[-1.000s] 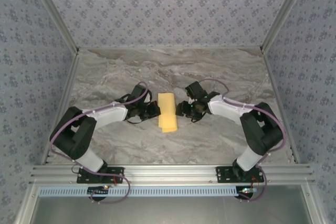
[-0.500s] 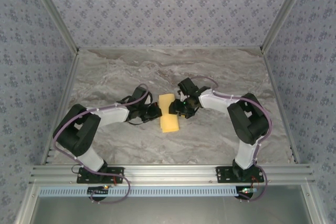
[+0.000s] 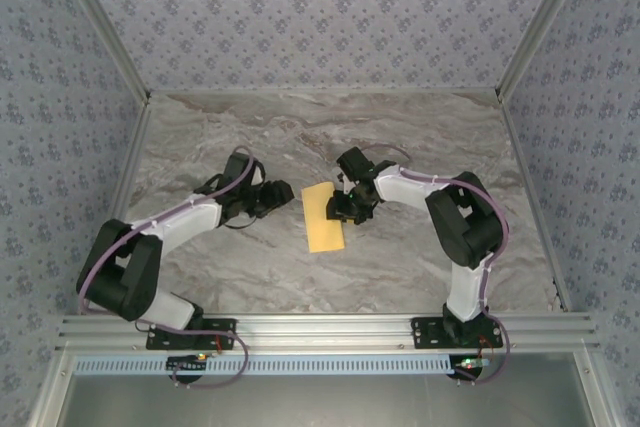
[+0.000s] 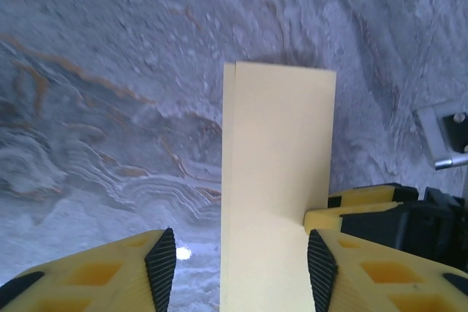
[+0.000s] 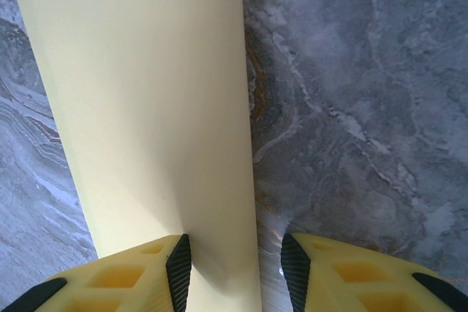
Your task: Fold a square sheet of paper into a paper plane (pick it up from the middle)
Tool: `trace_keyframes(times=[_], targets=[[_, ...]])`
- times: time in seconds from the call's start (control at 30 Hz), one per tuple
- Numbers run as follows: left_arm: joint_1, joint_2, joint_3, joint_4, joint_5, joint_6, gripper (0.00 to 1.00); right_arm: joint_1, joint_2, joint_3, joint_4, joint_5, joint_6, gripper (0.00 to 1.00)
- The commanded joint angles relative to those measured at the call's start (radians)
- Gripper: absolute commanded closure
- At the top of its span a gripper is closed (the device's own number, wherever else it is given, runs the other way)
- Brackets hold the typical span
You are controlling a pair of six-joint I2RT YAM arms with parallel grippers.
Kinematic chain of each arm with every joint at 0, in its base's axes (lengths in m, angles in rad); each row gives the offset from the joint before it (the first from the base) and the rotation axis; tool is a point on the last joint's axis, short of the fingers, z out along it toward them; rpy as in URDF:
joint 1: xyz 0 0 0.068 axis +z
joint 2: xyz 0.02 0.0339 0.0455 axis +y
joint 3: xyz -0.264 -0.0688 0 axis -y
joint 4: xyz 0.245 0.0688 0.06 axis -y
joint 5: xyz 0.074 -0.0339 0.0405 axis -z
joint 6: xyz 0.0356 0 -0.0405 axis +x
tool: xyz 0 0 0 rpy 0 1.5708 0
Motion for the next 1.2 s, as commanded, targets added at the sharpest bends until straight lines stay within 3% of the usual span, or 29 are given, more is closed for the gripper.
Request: trace_keyframes(times=[0.0,0.17,0.33,0.83,1.17], targets=[[0.010,-0.021,0.012,-0.027,-0.020,0.048,0.44,-0.008,0.075,-0.019,-0.001,0.010,-0.052,0.55],[0.010,0.021,-0.023,0.094,0.024,0.039,0.45,-0.007,0.107,0.002,-0.026,0.011,-0.056,0.53],[0.009,0.063,-0.041,0.204,0.053,0.039,0.48,0.014,0.143,0.019,-0.084,0.104,-0.036,0.52],[-0.037,0.234,0.037,0.278,0.131,0.039,0.70,0.038,0.196,0.075,-0.131,0.173,-0.044,0.51],[-0.063,0.267,0.048,0.297,0.125,0.043,0.77,0.043,0.223,0.079,-0.128,0.163,-0.004,0.48]])
